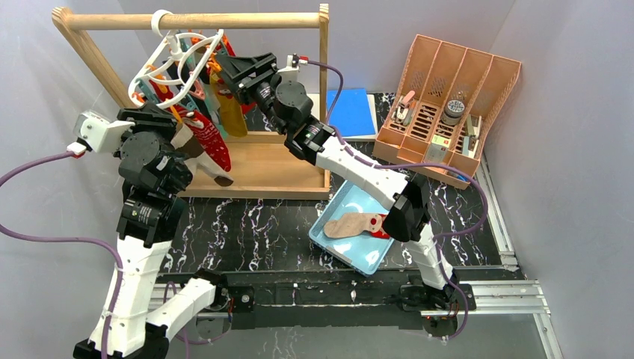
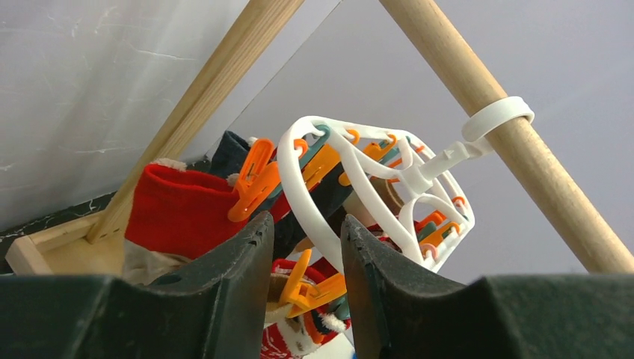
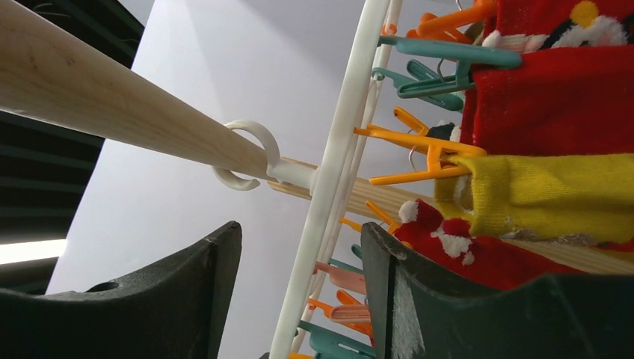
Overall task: Clip the socks to the hanger
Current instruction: Rotate the hanger at the clothesline.
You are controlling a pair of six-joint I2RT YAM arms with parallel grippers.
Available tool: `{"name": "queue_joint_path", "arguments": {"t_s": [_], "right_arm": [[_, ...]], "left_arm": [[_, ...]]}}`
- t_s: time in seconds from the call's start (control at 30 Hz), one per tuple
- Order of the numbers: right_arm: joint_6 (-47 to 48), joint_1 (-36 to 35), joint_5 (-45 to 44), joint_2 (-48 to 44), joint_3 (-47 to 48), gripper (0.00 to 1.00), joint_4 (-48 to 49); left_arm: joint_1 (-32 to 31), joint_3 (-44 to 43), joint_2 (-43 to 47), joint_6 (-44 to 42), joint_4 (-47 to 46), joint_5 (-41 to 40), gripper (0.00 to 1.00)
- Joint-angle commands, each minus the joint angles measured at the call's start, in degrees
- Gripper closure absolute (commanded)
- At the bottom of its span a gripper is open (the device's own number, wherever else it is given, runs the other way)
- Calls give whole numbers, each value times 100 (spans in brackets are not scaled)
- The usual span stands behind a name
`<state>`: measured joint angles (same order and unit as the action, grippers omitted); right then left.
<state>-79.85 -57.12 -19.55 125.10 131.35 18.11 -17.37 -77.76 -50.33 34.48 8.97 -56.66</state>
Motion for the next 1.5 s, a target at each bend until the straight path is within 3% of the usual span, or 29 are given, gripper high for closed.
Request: {"name": "queue_joint_path", "arguments": {"t_s": [0.0, 0.27, 0.77, 0.97, 1.07, 1.23, 1.47], "right_arm": [[-443, 29, 255, 266, 273, 33, 51], [-562, -41, 224, 811, 1036, 35, -70], [-676, -97, 399, 1232, 1525, 43, 62], [-575, -151, 491, 1241, 1562, 57, 153], [-487, -237, 525, 1213, 1491, 62, 237], [-332, -402, 577, 1235, 1479, 68, 338], [-157, -554, 931, 1235, 1439, 66, 283]], "left_arm": [[-10, 78, 169, -217, -143, -357, 64], [-23, 128, 290, -495, -299, -427, 65], [-75, 186, 322, -587, -386, -478, 66], [-78, 131, 308, -526, -333, -459, 65], [-78, 84, 344, -492, -267, -477, 61], [-80, -88, 404, -400, 34, -318, 44], [-84, -363, 451, 39, 788, 96, 31]]}}
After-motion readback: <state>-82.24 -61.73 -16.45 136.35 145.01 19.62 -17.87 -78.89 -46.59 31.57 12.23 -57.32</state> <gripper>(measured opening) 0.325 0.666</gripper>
